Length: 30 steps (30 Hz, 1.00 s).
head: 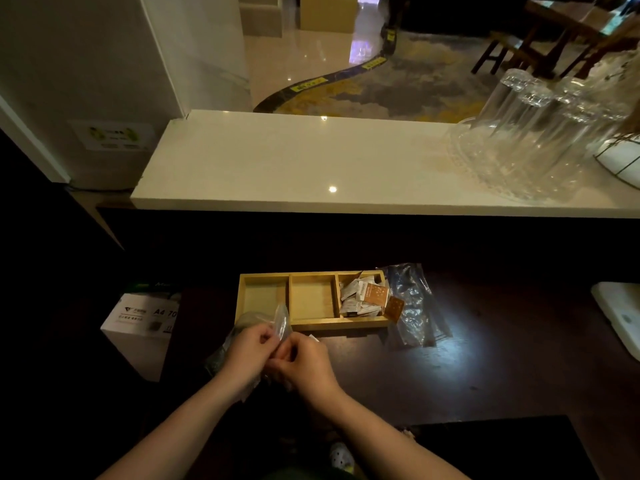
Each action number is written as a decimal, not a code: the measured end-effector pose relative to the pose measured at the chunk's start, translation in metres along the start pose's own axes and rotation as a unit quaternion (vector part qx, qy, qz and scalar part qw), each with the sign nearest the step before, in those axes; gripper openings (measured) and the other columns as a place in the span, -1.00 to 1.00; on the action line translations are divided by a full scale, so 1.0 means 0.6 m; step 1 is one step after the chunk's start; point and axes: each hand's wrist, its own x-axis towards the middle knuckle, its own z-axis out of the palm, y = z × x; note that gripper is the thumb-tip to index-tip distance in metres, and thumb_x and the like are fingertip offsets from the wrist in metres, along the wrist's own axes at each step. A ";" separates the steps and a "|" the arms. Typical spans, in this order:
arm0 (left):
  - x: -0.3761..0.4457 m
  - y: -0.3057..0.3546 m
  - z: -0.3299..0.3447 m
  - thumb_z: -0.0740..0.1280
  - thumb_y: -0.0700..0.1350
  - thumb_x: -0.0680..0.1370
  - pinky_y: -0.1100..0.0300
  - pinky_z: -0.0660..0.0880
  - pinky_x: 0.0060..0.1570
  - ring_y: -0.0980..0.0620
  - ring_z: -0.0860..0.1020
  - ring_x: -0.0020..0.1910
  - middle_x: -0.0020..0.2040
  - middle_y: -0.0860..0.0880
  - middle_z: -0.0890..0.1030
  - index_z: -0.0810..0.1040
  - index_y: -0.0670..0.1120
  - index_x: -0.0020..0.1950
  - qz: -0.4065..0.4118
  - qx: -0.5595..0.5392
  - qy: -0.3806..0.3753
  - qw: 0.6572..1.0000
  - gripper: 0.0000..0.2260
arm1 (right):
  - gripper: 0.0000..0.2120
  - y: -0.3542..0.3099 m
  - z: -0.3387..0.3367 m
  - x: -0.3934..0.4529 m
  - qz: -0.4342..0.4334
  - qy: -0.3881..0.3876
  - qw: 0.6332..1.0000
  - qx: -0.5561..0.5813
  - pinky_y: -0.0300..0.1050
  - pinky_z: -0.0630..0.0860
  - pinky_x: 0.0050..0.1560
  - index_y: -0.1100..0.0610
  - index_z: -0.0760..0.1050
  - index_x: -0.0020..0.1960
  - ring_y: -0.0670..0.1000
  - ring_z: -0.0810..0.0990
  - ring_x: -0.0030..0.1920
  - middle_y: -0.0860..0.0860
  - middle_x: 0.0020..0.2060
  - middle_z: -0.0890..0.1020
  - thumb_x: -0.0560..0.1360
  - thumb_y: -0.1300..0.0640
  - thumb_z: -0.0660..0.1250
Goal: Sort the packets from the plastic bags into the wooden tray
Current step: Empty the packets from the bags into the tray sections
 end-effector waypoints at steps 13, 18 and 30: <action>-0.011 -0.008 0.010 0.39 -0.19 0.48 0.29 0.43 -0.53 0.13 0.53 -0.49 -0.38 -0.05 0.60 0.57 -0.08 -0.29 0.009 -0.051 0.004 0.999 -0.85 | -0.68 0.005 0.000 -0.003 -0.039 0.033 0.998 -0.045 -0.13 0.53 0.04 0.10 0.49 0.15 -0.02 0.54 0.02 0.03 0.07 0.52 0.41 0.13 0.41; -0.013 0.008 0.011 0.38 -0.18 0.49 0.30 0.44 -0.55 0.15 0.54 -0.51 -0.36 -0.07 0.59 0.58 -0.17 -0.24 0.002 -0.115 -0.021 0.993 -0.88 | -0.77 0.001 -0.017 -0.002 -0.054 0.065 0.996 -0.042 -0.27 0.52 -0.01 0.05 0.57 0.11 -0.12 0.57 -0.03 -0.03 -0.01 0.63 0.45 0.15 0.38; -0.014 0.008 -0.001 0.37 -0.15 0.51 0.27 0.51 -0.51 0.09 0.56 -0.32 -0.30 -0.06 0.57 0.54 -0.15 -0.23 -0.040 -0.197 -0.064 0.977 -0.87 | -0.87 0.011 -0.051 0.009 0.024 0.018 0.999 0.026 -0.37 0.52 -0.24 0.15 0.65 -0.01 -0.16 0.61 -0.25 -0.08 -0.25 0.66 0.48 0.15 0.39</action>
